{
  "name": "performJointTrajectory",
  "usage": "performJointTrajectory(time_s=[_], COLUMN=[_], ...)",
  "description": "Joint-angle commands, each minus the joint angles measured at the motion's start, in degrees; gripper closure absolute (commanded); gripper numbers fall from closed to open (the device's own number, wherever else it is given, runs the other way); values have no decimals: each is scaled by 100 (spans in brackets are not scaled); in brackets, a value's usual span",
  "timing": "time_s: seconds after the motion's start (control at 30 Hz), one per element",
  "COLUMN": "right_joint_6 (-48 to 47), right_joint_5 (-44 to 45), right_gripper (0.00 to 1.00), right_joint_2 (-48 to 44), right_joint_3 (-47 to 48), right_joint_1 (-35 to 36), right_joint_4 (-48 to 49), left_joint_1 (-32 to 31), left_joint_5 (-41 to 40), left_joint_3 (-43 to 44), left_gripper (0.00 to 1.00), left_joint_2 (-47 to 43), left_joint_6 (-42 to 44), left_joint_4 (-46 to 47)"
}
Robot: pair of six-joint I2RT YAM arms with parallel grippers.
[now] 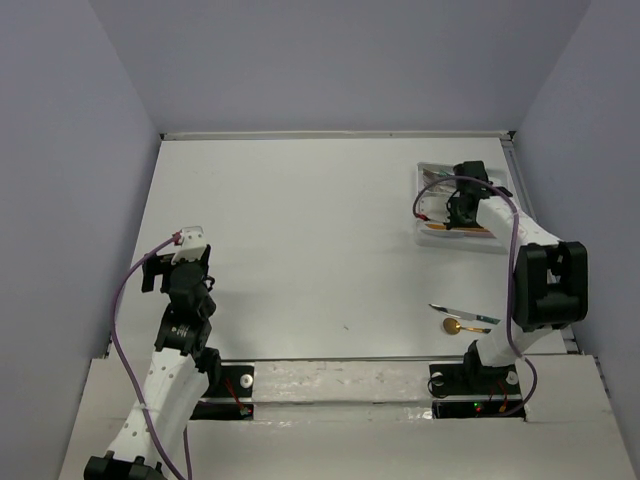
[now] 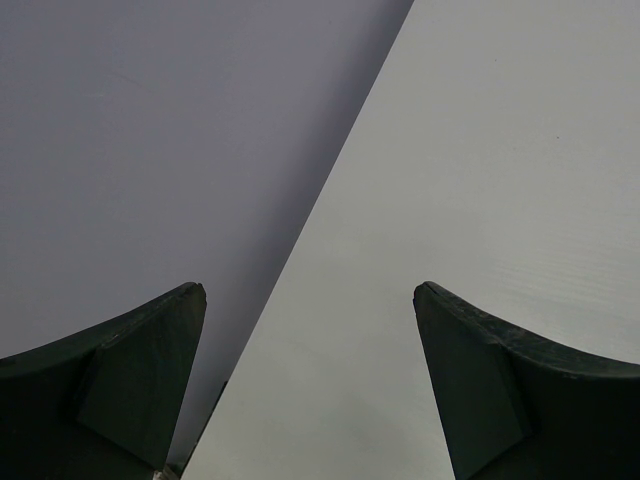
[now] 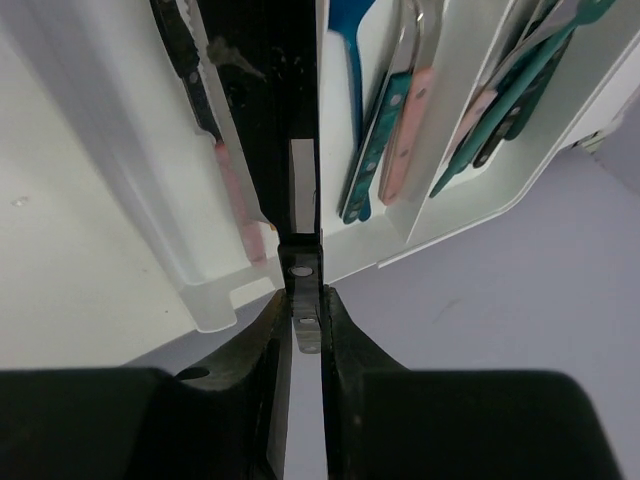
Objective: Sort the eating utensils into containers
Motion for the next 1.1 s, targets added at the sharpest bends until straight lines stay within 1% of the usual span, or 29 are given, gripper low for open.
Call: performJointTrajectory(time_s=[0.0,0.03,0.13,0.17,0.33,0.5,0.73,0.77,0.8,0.97,1.03,1.07], right_joint_6=[-856,-943,-1312,-1505,-1769,-1963,-1893,-1893,-1902,-1911,-1885,-1858], right_joint_5=[224,233,356,443,629,761,664,664,664,471,348,322], right_gripper=[100,100,100,100,100,100,100,97,86,83,66,61], right_joint_2=[110,118,136,153,390,549,655,655,646,497,400,365], right_joint_3=[-218,-175,-201,-227,-201,-253,-262,-271,-289,-517,-552,-570], right_joint_1=[-457,-614,-747,-748,-748,-748,-748,-748,-748,-748,-748,-748], right_joint_4=[678,740,836,898,1170,1206,1381,1408,1443,1505,1505,1505], left_joint_1=[-33,-33,-33,-33,-33,-33,-33,-33,-33,-33,-33,-33], left_joint_5=[-199,-190,-190,-199,-225,-243,-252,-243,-243,-243,-243,-252], left_joint_3=[-97,-106,-97,-97,-123,-115,-124,-124,-124,-124,-124,-124], left_gripper=[1,1,1,1,1,1,1,1,1,1,1,1], left_joint_2=[-55,-46,-11,6,33,59,85,85,85,68,68,59], left_joint_6=[16,16,16,16,25,25,43,43,43,43,43,43], left_joint_4=[350,350,359,368,386,403,421,421,421,430,430,430])
